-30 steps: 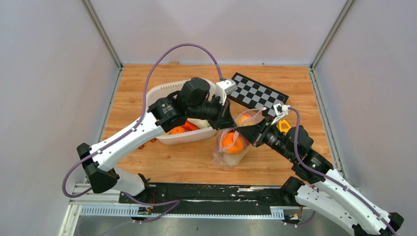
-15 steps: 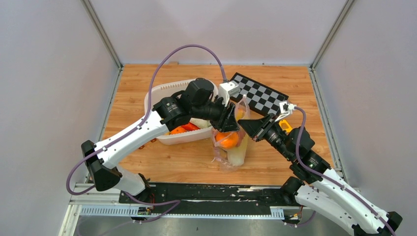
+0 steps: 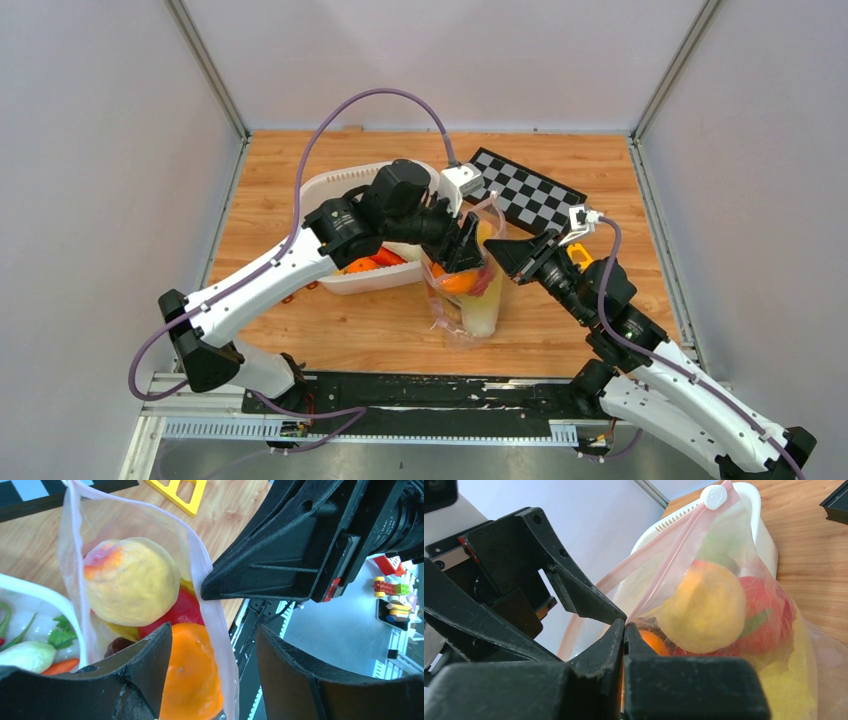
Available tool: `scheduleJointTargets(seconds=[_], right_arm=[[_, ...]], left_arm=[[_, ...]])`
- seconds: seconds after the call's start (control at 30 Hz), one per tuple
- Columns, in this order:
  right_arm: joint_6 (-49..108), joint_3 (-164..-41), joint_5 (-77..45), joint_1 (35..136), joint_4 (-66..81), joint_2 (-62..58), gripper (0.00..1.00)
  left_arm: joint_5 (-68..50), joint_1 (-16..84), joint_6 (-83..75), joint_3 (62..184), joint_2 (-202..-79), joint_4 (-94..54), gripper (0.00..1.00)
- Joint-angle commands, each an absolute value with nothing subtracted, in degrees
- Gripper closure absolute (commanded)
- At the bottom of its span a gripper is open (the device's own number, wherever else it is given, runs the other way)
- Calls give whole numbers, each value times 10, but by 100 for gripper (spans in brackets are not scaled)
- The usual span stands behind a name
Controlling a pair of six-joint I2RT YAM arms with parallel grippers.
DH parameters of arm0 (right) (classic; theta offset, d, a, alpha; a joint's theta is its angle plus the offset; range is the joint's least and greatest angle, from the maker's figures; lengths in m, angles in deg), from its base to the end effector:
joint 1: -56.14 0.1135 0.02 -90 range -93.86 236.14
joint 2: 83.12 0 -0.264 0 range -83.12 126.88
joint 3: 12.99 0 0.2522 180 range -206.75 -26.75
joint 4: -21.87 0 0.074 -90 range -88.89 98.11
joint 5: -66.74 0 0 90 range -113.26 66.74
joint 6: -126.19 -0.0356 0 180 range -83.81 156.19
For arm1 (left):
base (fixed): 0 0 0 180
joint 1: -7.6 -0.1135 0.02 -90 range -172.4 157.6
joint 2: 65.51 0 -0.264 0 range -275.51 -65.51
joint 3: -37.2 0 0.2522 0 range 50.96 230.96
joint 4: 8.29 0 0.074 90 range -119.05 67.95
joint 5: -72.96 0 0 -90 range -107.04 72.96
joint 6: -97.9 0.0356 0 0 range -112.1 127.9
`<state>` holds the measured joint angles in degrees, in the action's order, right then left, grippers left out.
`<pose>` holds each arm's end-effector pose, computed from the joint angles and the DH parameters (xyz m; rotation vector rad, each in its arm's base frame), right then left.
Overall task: Place the food in the zip-top bag and seal the zipper
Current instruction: Adjust the zipper food storage bag at the center of the board, then zip the zipper food storage bag at the center of the board.
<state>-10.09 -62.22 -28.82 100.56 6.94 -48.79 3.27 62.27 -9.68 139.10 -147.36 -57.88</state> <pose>0.1132 0.1061 0.3272 0.1097 1.6917 1.1462 0.1709 -0.2624 0.4084 0.9365 2.0547 -1.0965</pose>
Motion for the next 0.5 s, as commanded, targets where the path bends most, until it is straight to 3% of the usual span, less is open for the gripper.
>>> scheduleJointTargets(seconds=[0.0,0.47], right_arm=[[-100,-628,-291,1004,91,-491,100],[-94,-658,-285,1004,84,-477,100]], left_arm=[[3,626,-52,1424,-1437,-606,31],[-134,716,33,1483,-1489,-727,30]])
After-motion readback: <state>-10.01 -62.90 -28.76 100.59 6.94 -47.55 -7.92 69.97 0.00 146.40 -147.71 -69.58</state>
